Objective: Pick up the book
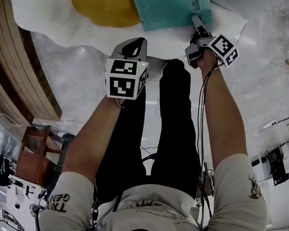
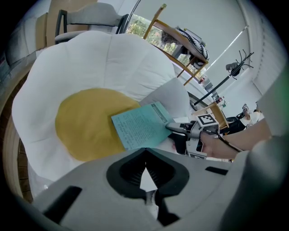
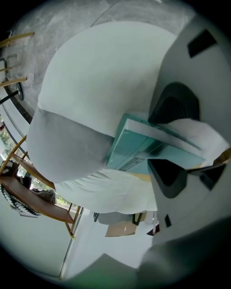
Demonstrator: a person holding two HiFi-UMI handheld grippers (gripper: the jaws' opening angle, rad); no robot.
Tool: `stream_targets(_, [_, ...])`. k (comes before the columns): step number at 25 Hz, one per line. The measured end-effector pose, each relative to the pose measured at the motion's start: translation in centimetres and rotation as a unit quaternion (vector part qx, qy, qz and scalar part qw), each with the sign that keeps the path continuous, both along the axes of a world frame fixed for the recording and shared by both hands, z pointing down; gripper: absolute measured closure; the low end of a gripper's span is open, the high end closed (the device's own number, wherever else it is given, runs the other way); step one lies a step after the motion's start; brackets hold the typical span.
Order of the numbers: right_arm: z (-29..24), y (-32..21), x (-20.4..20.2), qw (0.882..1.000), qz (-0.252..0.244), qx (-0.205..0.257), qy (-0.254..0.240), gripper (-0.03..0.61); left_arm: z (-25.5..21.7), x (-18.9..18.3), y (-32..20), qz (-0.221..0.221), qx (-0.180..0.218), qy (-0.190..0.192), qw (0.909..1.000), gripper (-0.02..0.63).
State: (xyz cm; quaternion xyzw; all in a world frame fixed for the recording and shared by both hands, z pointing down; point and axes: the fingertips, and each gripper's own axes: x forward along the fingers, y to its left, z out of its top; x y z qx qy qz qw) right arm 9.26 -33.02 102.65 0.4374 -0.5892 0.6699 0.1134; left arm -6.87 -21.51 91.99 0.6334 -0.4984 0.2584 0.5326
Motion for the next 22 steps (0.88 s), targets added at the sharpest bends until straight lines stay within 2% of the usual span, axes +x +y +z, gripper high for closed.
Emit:
stream_targets(16, [0.3,-0.8,-0.9,1.0,-0.006,0.015,-0.015,0.336,0.6,0.1,0.2,-0.004,-0.006,0.007,0.9999,0.594])
stream_targets(22, [-2.6,-1.4,-1.9,0.998,-0.023,0.052,-0.026,0.361,-0.7,1.3,0.0,0.01,0.002,0.017,0.9998,0.594])
